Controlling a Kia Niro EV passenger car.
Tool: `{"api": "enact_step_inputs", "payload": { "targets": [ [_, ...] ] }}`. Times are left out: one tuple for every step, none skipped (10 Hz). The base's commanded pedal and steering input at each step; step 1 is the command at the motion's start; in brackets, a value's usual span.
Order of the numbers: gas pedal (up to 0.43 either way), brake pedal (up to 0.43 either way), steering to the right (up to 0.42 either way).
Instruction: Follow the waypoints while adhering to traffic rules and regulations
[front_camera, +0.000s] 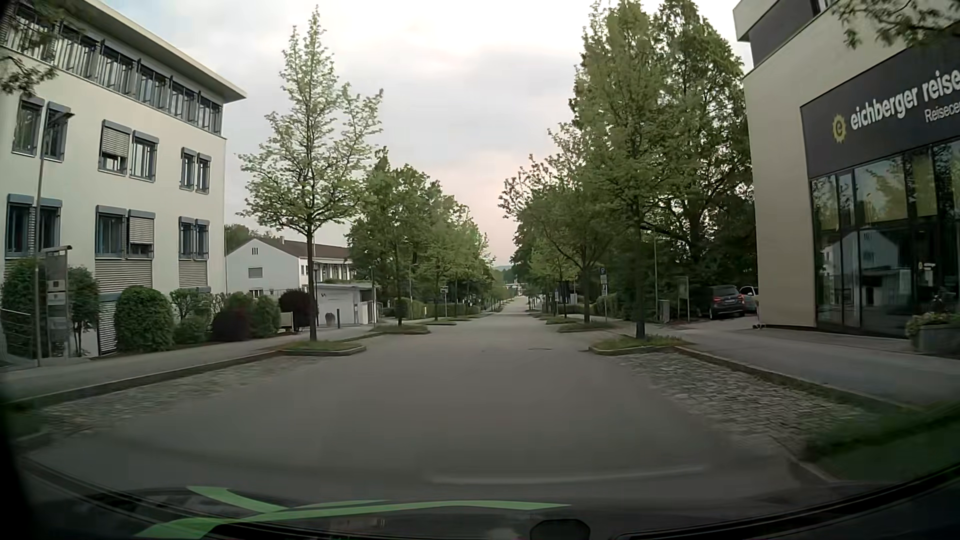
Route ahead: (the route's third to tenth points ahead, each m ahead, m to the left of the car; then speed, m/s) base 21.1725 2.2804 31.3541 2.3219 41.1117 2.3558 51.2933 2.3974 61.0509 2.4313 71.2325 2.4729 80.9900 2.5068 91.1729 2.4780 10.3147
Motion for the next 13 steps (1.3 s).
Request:
{"api": "enact_step_inputs", "payload": {
  "targets": [
    [0.000, 0.000, 0.000],
    [0.000, 0.000, 0.000],
    [0.000, 0.000, 0.000],
    [0.000, 0.000, 0.000],
    [0.000, 0.000, 0.000],
    [0.000, 0.000, 0.000],
    [0.000, 0.000, 0.000],
    [0.000, 0.000, 0.000],
    [0.000, 0.000, 0.000],
    [0.000, 0.000, 0.000],
    [0.000, 0.000, 0.000],
    [0.000, 0.000, 0.000],
    [0.000, 0.000, -0.001]
  ]
}}
